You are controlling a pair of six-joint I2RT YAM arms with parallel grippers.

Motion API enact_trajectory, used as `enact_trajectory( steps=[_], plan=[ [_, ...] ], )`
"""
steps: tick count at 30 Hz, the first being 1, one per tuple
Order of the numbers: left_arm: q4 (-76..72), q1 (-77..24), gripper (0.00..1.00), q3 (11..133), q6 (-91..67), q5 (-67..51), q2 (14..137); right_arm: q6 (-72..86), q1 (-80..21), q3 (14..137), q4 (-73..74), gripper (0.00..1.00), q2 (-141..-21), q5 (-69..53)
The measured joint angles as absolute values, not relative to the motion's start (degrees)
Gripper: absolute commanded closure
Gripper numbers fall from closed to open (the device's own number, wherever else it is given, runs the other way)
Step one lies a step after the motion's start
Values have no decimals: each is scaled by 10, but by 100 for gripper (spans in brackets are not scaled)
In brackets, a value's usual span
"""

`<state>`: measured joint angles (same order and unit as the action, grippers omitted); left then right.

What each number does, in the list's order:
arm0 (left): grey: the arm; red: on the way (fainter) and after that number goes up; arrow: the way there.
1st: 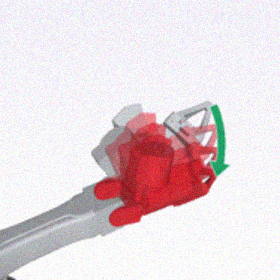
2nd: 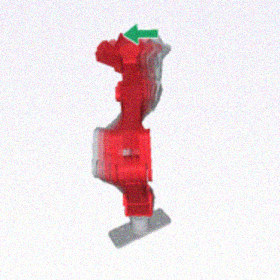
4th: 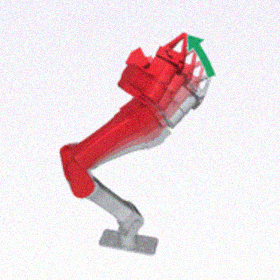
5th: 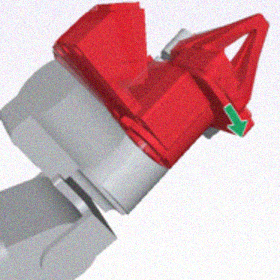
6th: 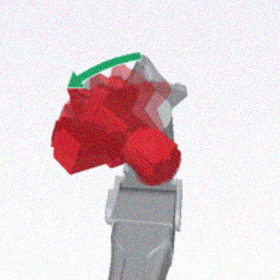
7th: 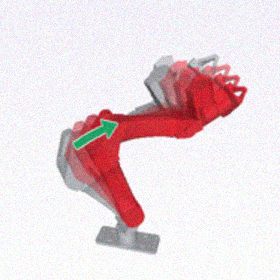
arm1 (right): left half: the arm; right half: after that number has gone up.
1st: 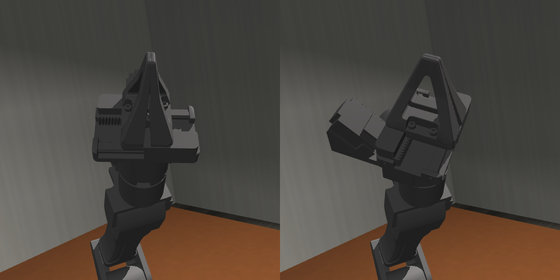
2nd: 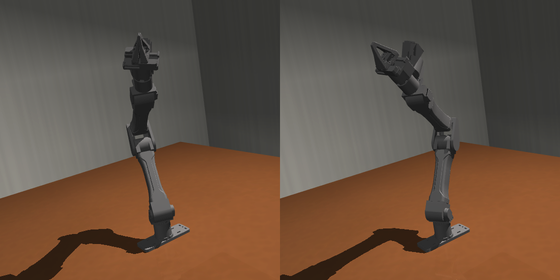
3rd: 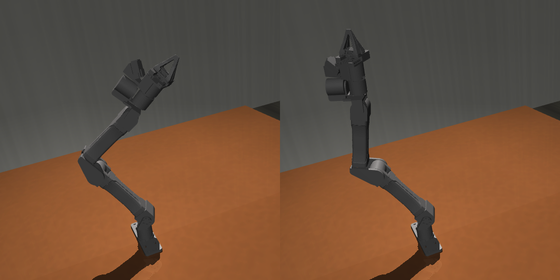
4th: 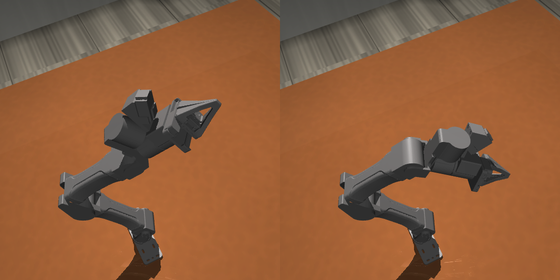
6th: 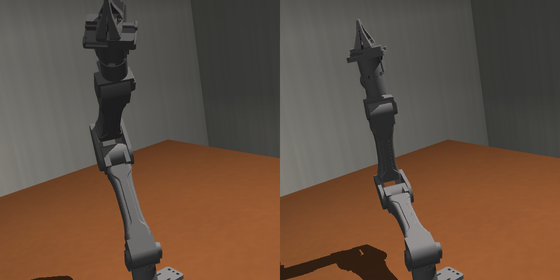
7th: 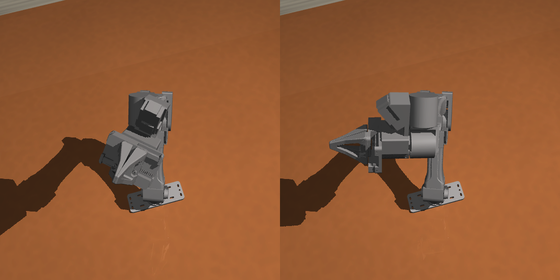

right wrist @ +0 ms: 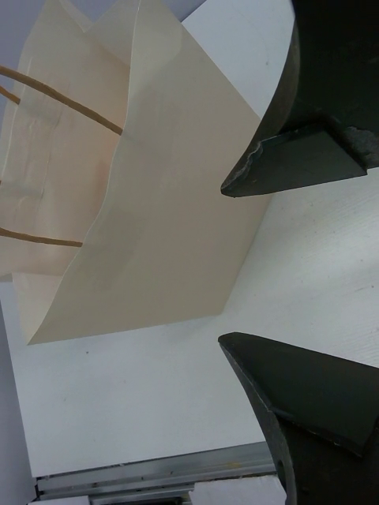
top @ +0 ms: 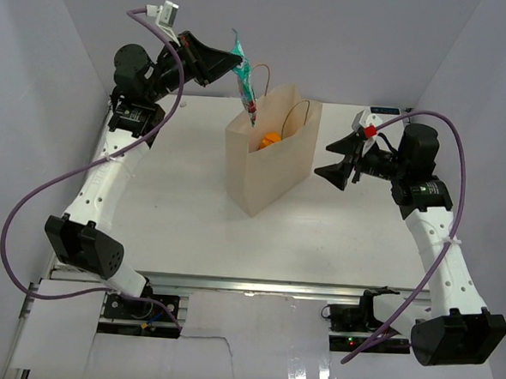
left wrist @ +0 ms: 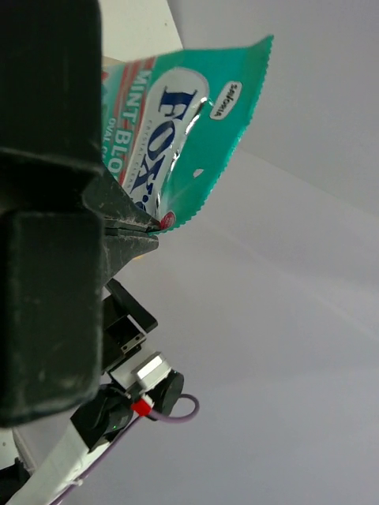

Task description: Place the snacks into the paper bag

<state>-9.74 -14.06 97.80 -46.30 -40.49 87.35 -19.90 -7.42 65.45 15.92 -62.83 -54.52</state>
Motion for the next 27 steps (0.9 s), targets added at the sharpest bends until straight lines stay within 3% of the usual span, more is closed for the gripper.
enact_trajectory(
  steps=[10,23,27],
  plan=[
    [-81,-221,100,998,-442,-406,926,-199,-64,641,158,24,-617,-542],
    [-76,-229,100,995,-405,-397,931,-196,-64,631,154,24,-615,-542],
    [-53,-229,80,995,-383,-397,952,-196,-63,629,152,24,-615,-542]
  ],
)
